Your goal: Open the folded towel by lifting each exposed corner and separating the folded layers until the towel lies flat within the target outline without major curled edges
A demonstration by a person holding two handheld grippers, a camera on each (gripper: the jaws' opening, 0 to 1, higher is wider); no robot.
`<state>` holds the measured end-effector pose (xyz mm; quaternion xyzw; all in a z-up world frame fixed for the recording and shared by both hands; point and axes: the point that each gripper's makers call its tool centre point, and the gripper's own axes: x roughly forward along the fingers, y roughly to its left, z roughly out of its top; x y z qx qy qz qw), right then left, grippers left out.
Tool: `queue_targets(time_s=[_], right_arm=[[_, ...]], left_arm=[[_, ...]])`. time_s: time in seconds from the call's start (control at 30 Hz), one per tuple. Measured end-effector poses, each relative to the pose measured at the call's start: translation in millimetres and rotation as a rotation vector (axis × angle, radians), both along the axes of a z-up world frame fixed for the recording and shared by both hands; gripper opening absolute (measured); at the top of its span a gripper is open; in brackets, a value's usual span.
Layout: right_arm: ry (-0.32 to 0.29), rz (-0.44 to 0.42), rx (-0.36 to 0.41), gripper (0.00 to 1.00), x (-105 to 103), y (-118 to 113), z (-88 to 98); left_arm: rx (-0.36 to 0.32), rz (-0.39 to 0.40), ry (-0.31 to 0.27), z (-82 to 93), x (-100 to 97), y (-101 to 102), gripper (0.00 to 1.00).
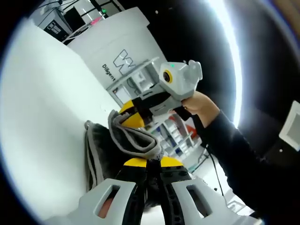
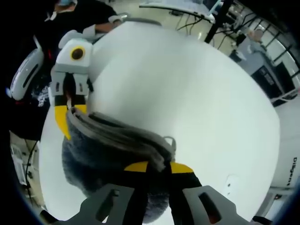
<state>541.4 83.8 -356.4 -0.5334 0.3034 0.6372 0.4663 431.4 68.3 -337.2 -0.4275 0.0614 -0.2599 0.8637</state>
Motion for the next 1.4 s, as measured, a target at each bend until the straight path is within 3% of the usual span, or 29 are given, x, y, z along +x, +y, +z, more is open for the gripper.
queue_targets(time_s=[0.23,0.43,0.67,1.07,1.4], right_arm=[[-0.015,0.0,0.021,0.08,5,-3,7.9],[-0.03,-0.002,0.033,0.08,-13,-7,9.6],[-0.026,-0.005,0.061,0.08,-15,-7,17.8],[-0.051,-0.015,0.087,0.08,-24,-20,25.9],[-0.07,-0.025,0.139,0.08,-4,-24,38.5]], left_arm=[[0.036,-0.005,-0.023,3.8,-3.6,-8,0.04],[0.043,-0.019,-0.027,8.4,-5.9,-12,0.04],[0.06,-0.027,-0.051,21.6,-9.7,-17,0.04],[0.102,-0.035,-0.077,29.6,-9.7,-25,0.04],[0.131,-0.035,-0.093,37.8,-4.9,-31,0.04]])
